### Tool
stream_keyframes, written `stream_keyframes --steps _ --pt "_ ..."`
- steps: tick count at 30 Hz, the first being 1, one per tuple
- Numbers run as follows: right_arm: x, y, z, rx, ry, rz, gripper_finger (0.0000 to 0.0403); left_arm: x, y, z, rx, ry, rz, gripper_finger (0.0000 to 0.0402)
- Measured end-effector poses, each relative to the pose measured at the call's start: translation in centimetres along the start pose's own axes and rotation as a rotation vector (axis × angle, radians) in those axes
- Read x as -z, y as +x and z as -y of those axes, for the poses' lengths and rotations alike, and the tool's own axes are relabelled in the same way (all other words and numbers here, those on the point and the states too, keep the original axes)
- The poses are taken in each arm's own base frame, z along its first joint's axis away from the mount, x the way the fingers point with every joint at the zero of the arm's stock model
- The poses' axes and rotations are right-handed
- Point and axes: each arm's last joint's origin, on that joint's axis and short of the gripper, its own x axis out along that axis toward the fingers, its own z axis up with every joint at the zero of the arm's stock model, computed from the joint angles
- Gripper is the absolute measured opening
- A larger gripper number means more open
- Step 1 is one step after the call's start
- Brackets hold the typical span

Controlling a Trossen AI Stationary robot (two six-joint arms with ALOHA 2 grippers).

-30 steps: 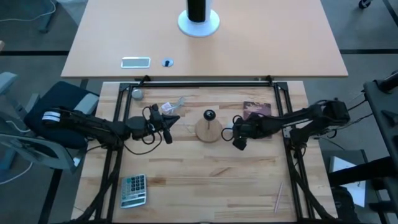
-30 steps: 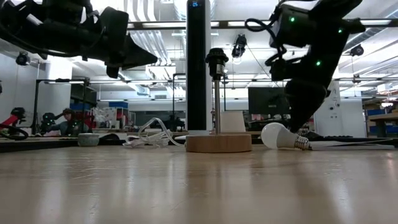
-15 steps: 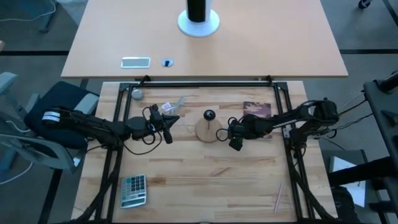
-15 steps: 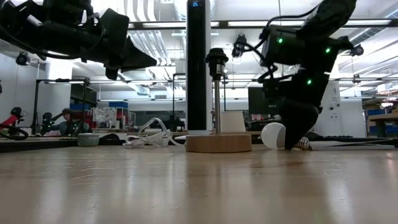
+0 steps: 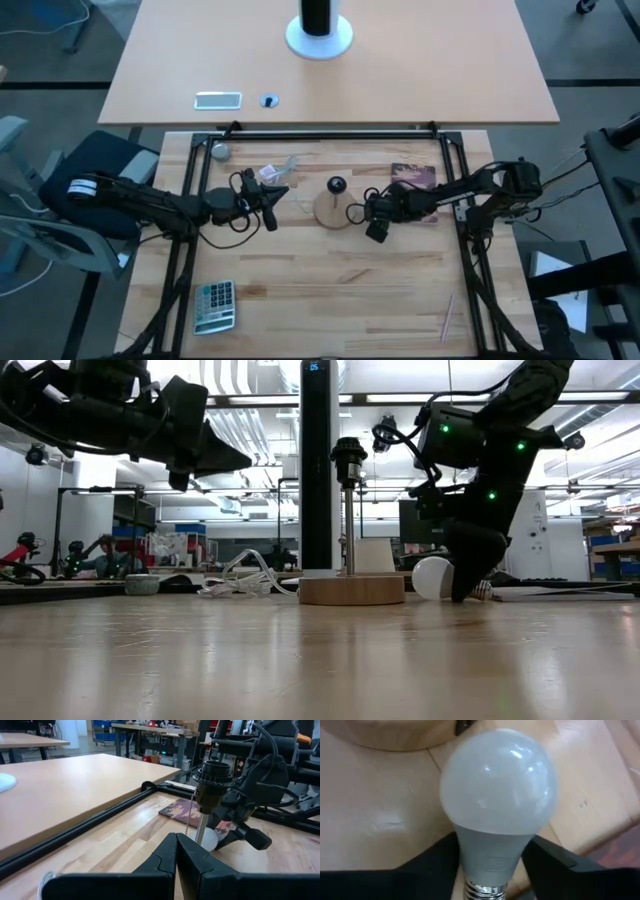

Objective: Screw lightbulb
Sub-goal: Insert the lightbulb into the lamp

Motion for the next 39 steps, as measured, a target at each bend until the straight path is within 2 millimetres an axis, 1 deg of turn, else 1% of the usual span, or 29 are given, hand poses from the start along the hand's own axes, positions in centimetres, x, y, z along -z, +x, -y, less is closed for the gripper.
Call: stream_keyframes --steps 3,6,8,10,14,17,20,23,26,29,32,35,39 --pt "0.0 0.0 0.0 -0.011 0.004 -0.002 0.0117 0.0 0.0 0.0 0.0 -0.006 -0.003 0.0" --pt "0.1 -0.1 0.1 -0.013 0.006 0.002 0.0116 0.0 0.0 0.0 0.003 -0.017 -0.003 0.0" --pt "0.0 -0.7 0.3 -0.019 0.011 0.015 0.0116 0.0 0.0 0.0 0.004 -0.023 -0.002 0.0" --pt "0.2 -1.7 0.6 -0.022 0.016 0.024 0.0116 0.0 0.0 0.0 0.005 -0.032 -0.002 0.0" --pt "0.2 -5.4 1.9 0.008 0.068 0.14 0.0116 0.0 0.0 0.1 0.023 -0.052 -0.002 0.0" --pt "0.1 -8.3 3.1 0.012 0.129 0.302 0.0116 -0.2 0.0 0.1 0.034 -0.063 0.017 0.0" --pt "-0.4 -11.0 4.0 -0.035 0.176 0.545 0.0116 -0.7 0.0 0.2 0.043 -0.084 0.065 0.0" --pt "-0.9 -12.8 4.6 -0.097 0.196 0.8 0.0116 -1.4 -0.1 0.3 0.054 -0.092 0.126 0.0" --pt "-1.0 -13.8 4.9 -0.129 0.191 0.977 0.0116 -1.9 -0.2 0.3 0.062 -0.091 0.178 0.0" --pt "-1.1 -14.3 4.9 -0.2 0.196 1.159 0.0116 -2.4 -0.3 0.4 0.082 -0.107 0.221 0.0" --pt "-1.3 -14.1 4.5 -0.281 0.194 1.317 0.0116 -2.8 -0.4 0.4 0.088 -0.112 0.266 0.0" --pt "-1.7 -13.3 3.9 -0.294 0.173 1.392 0.0116 -3.8 -0.2 0.7 0.092 -0.114 0.301 0.0" --pt "-2.6 -11.7 3.0 -0.253 0.142 1.433 0.0116 -6.0 0.5 1.4 0.095 -0.108 0.357 0.0"
